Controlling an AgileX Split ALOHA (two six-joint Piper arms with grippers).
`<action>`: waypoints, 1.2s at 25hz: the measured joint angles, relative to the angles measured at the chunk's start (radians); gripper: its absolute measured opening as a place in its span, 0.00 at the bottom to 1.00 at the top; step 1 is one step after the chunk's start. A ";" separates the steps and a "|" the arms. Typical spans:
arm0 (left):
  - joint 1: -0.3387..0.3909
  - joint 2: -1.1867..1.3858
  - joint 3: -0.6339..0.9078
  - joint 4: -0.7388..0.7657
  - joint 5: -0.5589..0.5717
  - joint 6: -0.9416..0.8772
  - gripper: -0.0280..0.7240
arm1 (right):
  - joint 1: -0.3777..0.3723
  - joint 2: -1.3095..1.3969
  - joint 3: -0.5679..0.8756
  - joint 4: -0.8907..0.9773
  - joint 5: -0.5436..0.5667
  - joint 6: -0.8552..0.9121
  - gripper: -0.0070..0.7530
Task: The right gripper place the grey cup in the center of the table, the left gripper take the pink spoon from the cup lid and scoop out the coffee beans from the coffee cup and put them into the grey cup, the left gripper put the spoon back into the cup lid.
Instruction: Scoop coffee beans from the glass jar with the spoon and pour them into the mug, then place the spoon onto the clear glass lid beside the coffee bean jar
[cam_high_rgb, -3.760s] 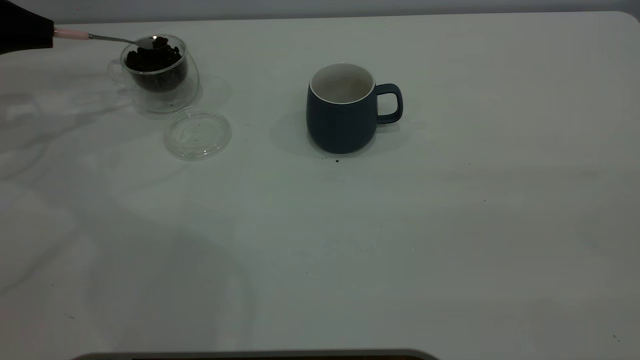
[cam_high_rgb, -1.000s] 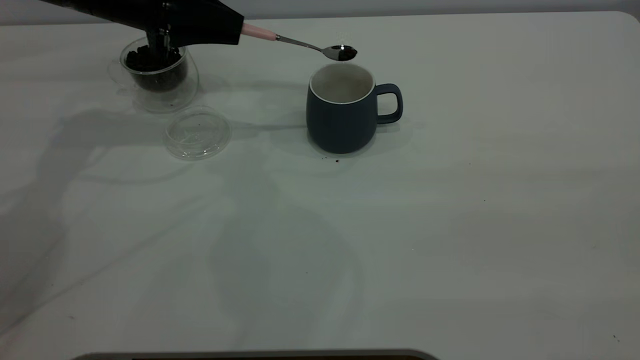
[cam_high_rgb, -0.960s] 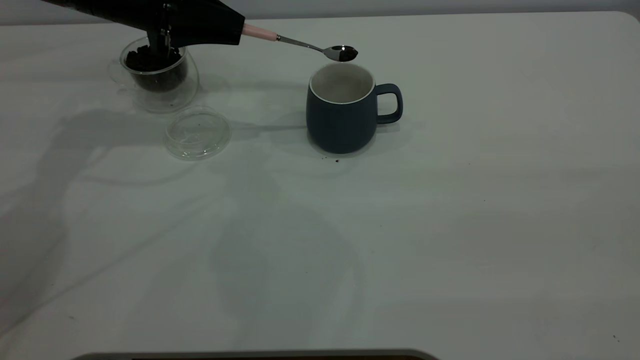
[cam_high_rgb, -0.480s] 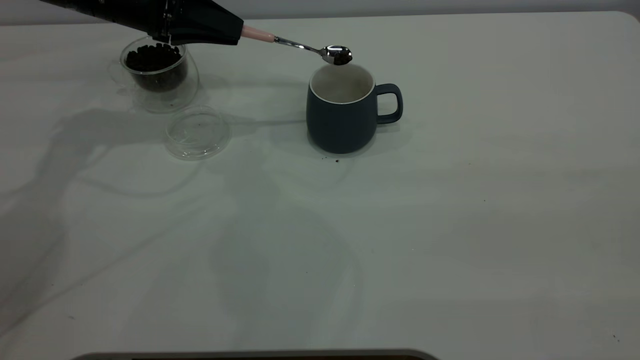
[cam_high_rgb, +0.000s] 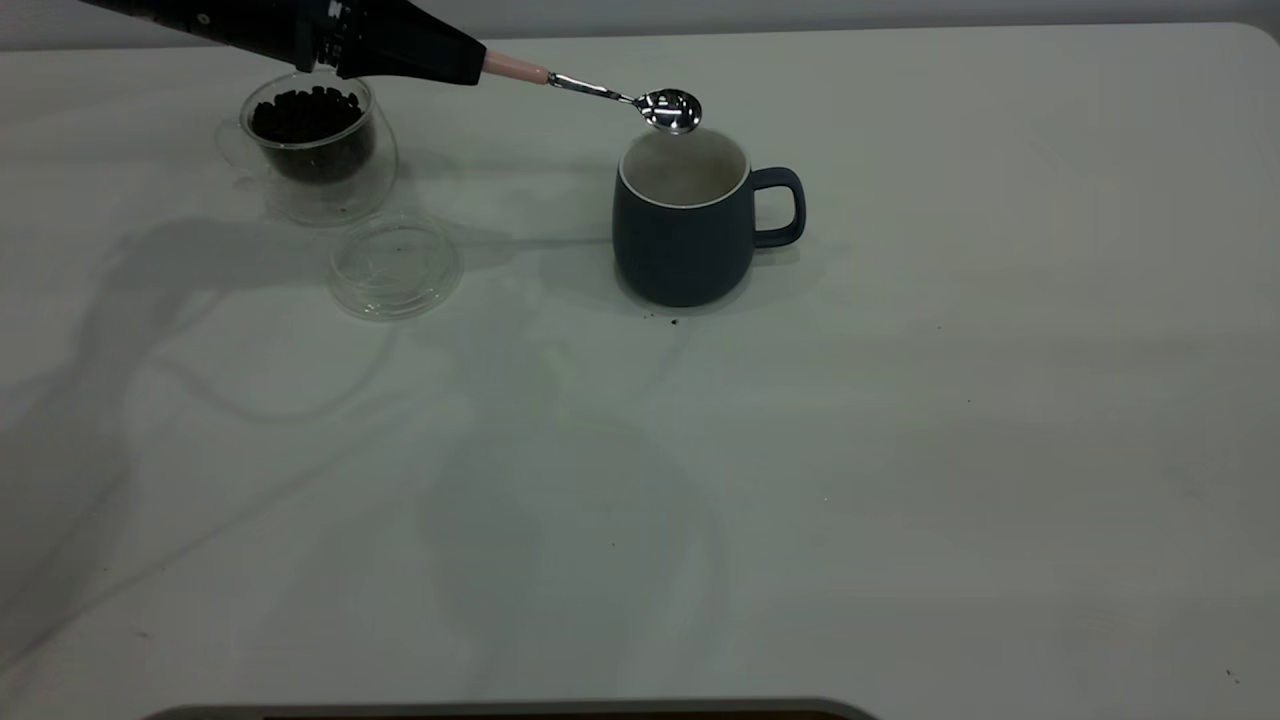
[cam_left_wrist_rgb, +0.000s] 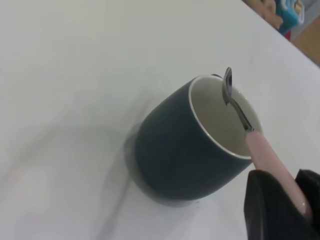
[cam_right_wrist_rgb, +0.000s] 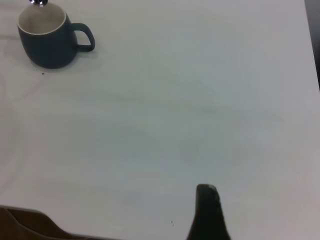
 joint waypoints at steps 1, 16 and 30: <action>0.000 0.000 0.000 -0.004 0.000 -0.046 0.20 | 0.000 0.000 0.000 0.000 0.000 0.000 0.79; 0.090 -0.135 0.031 0.150 0.076 -0.390 0.20 | 0.000 0.000 0.000 0.000 0.000 0.000 0.79; 0.416 -0.236 0.303 0.177 0.075 -0.394 0.20 | 0.000 0.000 0.000 0.000 0.000 0.000 0.79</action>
